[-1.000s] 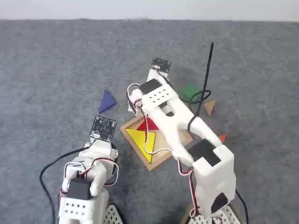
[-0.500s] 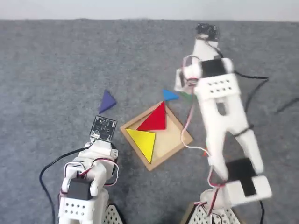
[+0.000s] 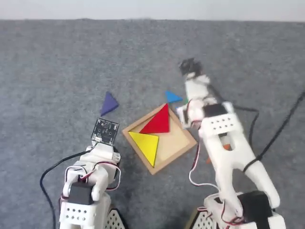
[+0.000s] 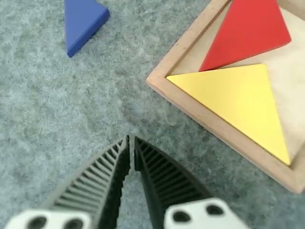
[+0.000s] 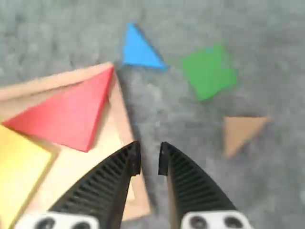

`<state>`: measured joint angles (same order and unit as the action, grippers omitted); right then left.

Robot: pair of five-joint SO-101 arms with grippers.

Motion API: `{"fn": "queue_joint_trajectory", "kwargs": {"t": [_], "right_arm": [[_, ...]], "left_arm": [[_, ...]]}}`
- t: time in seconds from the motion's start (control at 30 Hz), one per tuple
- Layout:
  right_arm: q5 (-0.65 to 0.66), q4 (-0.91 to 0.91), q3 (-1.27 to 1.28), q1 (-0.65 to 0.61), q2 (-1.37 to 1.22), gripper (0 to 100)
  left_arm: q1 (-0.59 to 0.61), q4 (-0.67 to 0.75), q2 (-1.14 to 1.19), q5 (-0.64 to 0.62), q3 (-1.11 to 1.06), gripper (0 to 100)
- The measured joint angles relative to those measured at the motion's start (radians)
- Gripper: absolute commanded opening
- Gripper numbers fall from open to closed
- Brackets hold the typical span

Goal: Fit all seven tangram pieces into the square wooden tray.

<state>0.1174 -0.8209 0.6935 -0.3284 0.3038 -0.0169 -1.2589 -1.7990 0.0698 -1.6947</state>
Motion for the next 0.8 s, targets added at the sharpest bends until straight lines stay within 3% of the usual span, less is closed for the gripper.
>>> {"fn": "queue_joint_trajectory", "kwargs": {"t": [0.27,0.47,0.8], "right_arm": [[0.003,0.13,0.008,-0.055,-0.13,6.5],[0.006,0.137,-0.02,-0.097,-0.267,6.5],[0.006,0.137,-0.025,-0.153,-0.276,6.5]], "left_arm": [[0.0,0.0,0.0,0.0,0.0,2],[0.0,0.0,0.0,0.0,0.0,2],[0.0,0.0,0.0,0.0,0.0,2]]}}
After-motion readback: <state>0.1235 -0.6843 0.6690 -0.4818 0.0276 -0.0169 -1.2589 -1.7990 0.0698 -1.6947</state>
